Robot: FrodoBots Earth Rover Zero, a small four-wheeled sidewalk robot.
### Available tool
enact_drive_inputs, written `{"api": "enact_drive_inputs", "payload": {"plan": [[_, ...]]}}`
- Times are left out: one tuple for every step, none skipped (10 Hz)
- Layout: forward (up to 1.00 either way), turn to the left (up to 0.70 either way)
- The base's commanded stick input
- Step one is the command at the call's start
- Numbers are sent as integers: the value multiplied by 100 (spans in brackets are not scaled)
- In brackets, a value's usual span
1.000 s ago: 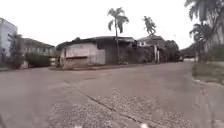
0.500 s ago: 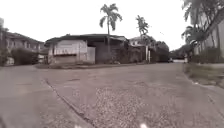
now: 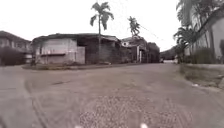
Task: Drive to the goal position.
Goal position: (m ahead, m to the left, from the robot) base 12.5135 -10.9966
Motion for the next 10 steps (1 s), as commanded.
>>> {"api": "enact_drive_inputs", "payload": {"plan": [[100, -27], [100, -27], [100, -27], [100, -27], [100, -27], [100, -27], [100, -27], [100, -27], [100, -27], [100, -27]]}}
